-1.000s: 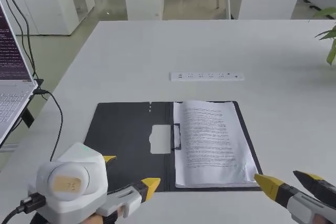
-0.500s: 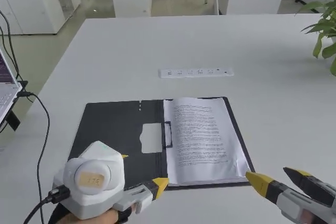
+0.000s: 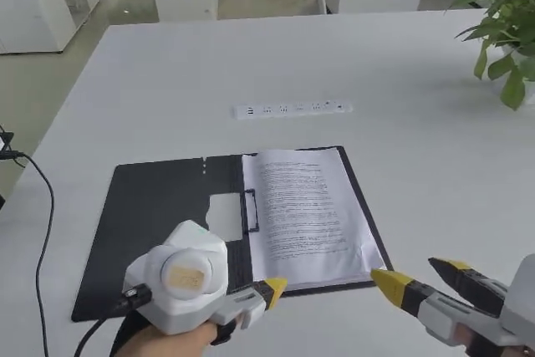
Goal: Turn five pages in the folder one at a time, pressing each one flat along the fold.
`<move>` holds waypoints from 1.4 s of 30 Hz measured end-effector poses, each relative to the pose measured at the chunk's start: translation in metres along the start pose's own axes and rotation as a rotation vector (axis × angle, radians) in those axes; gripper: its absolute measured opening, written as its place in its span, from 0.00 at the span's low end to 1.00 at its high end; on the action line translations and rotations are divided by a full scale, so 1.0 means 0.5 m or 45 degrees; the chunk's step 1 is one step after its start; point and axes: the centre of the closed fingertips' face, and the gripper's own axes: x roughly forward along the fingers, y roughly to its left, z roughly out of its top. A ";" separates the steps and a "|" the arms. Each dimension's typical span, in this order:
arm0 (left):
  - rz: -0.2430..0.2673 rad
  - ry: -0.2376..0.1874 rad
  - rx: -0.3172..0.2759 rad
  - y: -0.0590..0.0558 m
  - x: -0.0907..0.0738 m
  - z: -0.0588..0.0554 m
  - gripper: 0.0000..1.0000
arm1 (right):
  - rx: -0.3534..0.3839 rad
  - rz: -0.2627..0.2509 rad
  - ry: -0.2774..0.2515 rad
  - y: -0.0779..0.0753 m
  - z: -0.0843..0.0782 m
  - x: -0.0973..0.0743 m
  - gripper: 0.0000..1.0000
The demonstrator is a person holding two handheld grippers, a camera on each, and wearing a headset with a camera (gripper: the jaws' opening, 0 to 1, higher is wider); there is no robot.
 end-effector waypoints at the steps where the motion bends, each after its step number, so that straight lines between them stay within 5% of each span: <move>1: -0.005 0.001 0.006 -0.003 0.007 0.000 0.59 | -0.004 0.002 -0.001 0.001 0.000 0.000 0.60; 15: -0.099 -0.006 0.110 -0.052 0.117 -0.005 0.59 | -0.005 0.008 -0.015 0.010 0.000 -0.001 0.61; 42: -0.070 0.035 0.085 -0.076 0.264 -0.016 0.57 | 0.005 -0.017 -0.019 0.007 -0.006 -0.002 0.60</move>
